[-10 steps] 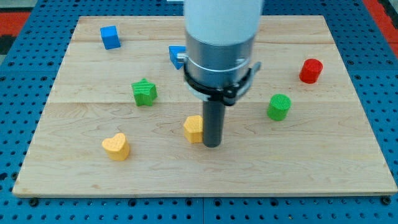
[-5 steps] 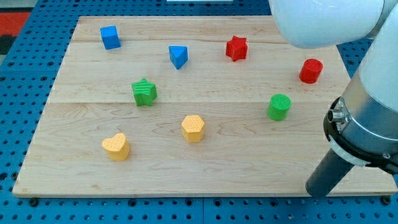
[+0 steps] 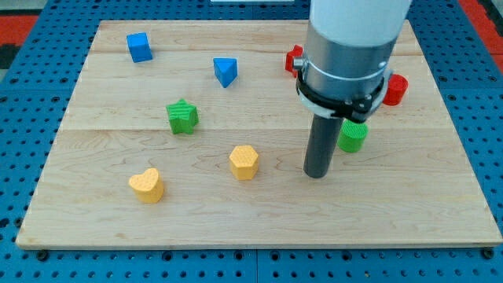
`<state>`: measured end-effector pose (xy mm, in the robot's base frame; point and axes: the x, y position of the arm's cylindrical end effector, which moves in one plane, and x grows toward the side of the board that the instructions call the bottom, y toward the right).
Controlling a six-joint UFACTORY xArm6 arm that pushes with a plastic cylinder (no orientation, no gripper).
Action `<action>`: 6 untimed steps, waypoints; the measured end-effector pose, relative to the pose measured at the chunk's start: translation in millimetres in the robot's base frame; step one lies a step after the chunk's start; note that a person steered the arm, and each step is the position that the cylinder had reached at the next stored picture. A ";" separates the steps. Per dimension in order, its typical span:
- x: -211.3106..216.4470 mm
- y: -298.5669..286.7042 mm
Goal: Touch the left side of the red star
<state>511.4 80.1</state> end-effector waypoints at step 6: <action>-122.8 -36.5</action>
<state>388.6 43.6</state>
